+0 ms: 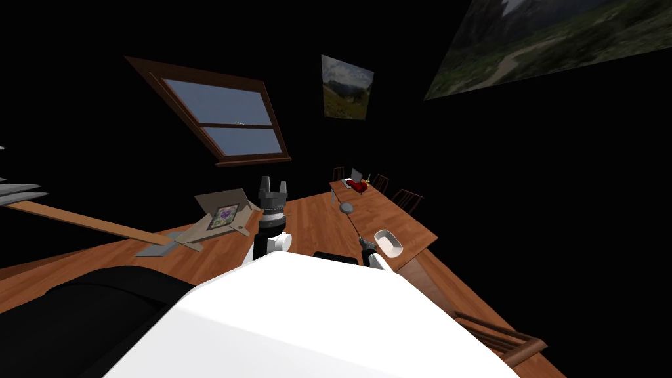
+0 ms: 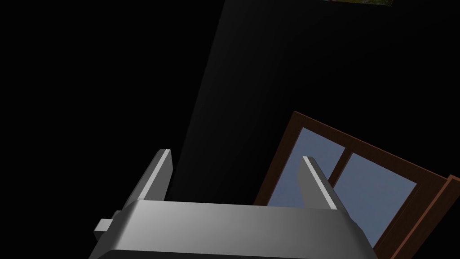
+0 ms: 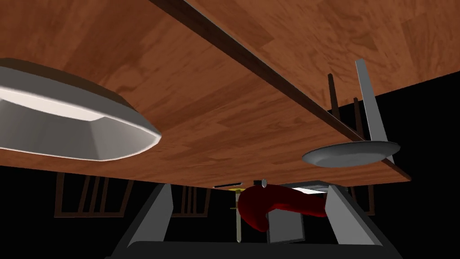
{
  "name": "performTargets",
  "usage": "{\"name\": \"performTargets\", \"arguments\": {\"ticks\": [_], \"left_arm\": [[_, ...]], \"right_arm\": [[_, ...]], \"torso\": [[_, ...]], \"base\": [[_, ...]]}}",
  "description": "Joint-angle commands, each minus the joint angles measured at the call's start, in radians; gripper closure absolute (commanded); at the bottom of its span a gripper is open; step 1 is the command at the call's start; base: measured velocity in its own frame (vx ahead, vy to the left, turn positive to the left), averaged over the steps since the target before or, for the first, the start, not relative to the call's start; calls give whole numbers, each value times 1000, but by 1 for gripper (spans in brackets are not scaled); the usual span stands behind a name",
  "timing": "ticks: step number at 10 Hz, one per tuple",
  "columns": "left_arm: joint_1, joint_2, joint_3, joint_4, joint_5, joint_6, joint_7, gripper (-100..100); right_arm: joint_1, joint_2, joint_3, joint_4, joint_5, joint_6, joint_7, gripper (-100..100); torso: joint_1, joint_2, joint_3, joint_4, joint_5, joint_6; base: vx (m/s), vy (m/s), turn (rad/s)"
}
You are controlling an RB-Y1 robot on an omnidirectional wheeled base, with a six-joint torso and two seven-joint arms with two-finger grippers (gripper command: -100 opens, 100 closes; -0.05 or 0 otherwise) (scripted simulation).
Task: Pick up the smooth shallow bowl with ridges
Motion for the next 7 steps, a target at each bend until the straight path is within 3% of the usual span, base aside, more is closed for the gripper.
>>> {"name": "performTargets", "arguments": {"ticks": [1, 7], "left_arm": [[0, 0, 0, 0, 0, 0, 0, 0], [0, 0, 0, 0, 0, 0, 0, 0]], "right_arm": [[-10, 7, -1, 50, 48, 5, -5, -100], [-33, -6, 35, 166, 121, 62, 16, -100]], "torso": [[0, 0, 0, 0, 0, 0], [0, 1, 0, 0, 0, 0]], "base": [[24, 6, 67], [16, 5, 61]]}}
